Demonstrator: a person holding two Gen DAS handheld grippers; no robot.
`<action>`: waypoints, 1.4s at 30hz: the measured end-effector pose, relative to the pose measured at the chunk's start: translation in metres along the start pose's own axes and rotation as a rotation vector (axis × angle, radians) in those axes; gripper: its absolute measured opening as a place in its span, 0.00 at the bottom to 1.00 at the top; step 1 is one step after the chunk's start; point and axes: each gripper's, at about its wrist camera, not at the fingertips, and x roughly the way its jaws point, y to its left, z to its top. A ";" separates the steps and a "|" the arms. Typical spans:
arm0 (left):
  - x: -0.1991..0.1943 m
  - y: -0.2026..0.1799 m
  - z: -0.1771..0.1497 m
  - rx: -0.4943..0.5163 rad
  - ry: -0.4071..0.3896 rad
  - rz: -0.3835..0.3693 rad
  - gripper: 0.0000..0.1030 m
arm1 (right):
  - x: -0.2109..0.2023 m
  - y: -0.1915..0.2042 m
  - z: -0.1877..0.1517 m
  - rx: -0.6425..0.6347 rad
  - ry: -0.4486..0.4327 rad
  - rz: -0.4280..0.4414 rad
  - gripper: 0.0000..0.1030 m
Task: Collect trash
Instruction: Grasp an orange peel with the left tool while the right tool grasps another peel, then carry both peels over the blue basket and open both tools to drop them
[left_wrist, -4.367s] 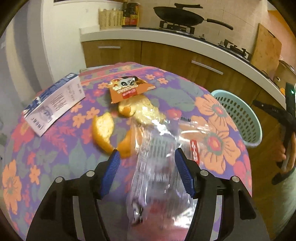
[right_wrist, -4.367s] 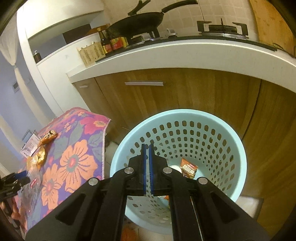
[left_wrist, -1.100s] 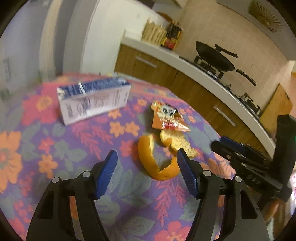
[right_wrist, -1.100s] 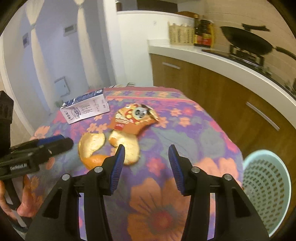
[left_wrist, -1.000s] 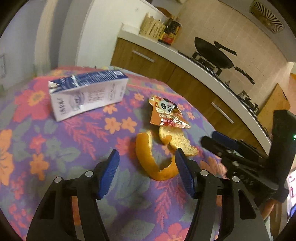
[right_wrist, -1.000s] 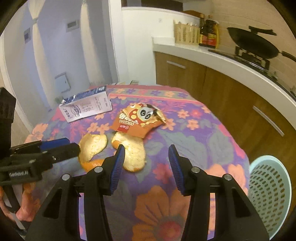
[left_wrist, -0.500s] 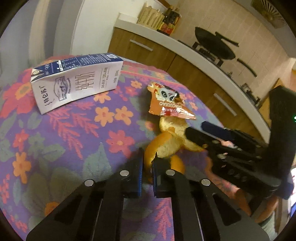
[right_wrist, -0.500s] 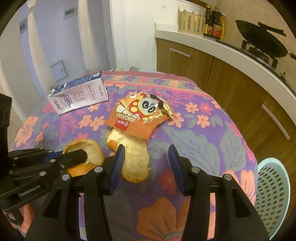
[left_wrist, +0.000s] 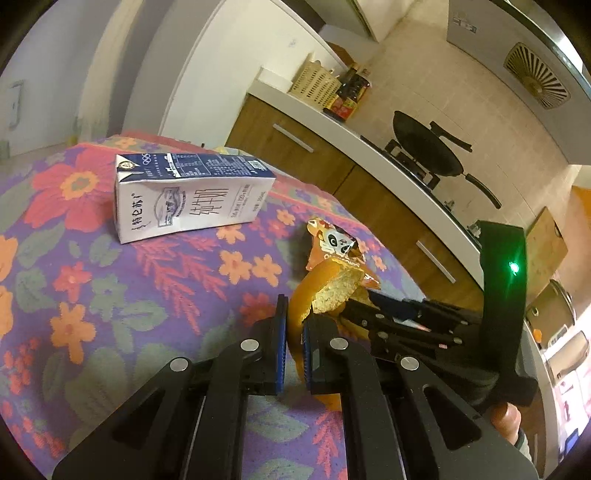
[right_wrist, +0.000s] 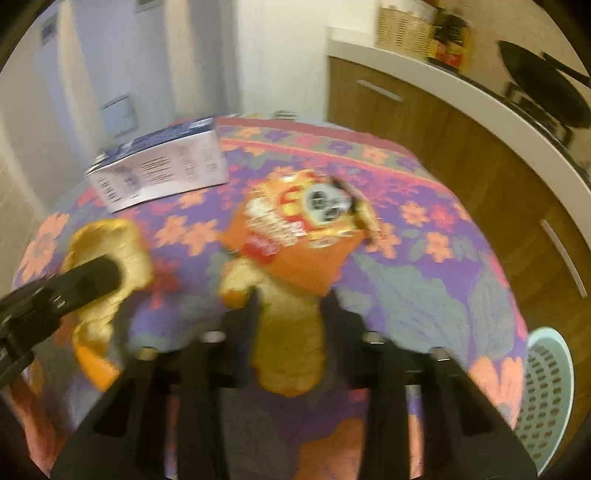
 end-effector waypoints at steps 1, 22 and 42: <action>0.000 0.000 0.000 -0.001 0.001 -0.003 0.05 | -0.001 0.003 -0.002 -0.010 -0.003 -0.006 0.22; -0.010 -0.035 -0.004 0.125 -0.024 -0.080 0.05 | -0.097 -0.031 -0.063 0.113 -0.195 -0.014 0.02; 0.041 -0.222 -0.016 0.379 0.056 -0.294 0.05 | -0.177 -0.162 -0.144 0.387 -0.335 -0.222 0.02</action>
